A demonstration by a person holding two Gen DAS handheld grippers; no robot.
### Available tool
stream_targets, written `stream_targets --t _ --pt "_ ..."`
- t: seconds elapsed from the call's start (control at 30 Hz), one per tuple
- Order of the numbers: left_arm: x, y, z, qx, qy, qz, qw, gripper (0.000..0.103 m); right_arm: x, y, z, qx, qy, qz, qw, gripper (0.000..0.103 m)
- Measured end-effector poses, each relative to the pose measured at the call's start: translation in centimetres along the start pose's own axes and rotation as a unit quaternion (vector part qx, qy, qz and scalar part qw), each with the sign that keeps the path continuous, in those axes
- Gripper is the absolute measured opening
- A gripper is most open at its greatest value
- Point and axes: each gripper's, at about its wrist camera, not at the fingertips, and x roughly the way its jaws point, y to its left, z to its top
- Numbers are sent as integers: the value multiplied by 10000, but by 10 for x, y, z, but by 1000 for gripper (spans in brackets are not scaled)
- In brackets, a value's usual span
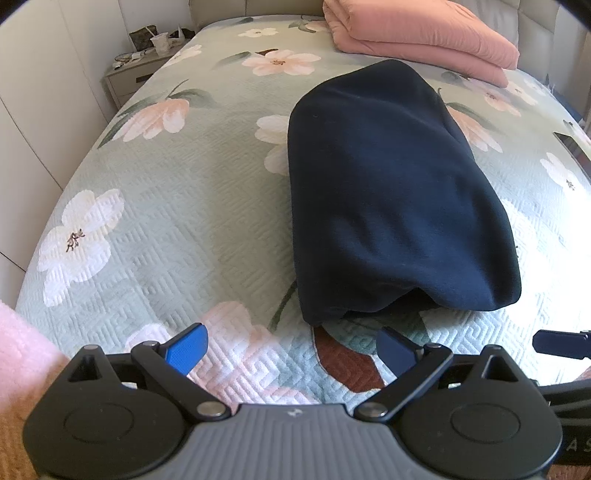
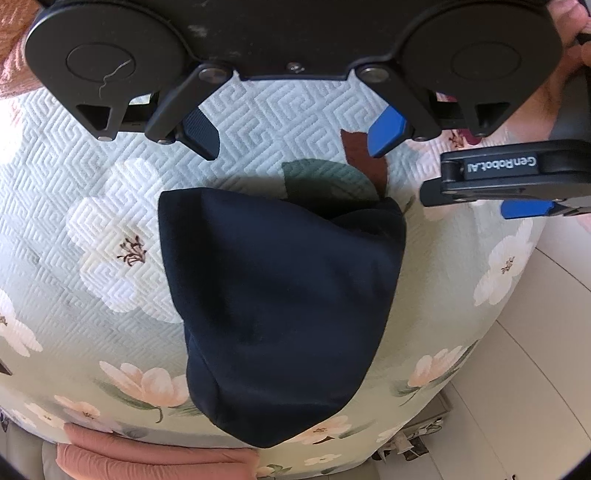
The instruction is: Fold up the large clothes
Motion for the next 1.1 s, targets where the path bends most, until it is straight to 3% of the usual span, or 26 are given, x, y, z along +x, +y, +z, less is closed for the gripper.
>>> stream_targets --t 1.1 --pt "4 -4 -1 108 24 13 9999 99 4 5 -2 -129 94 -134 9998 103"
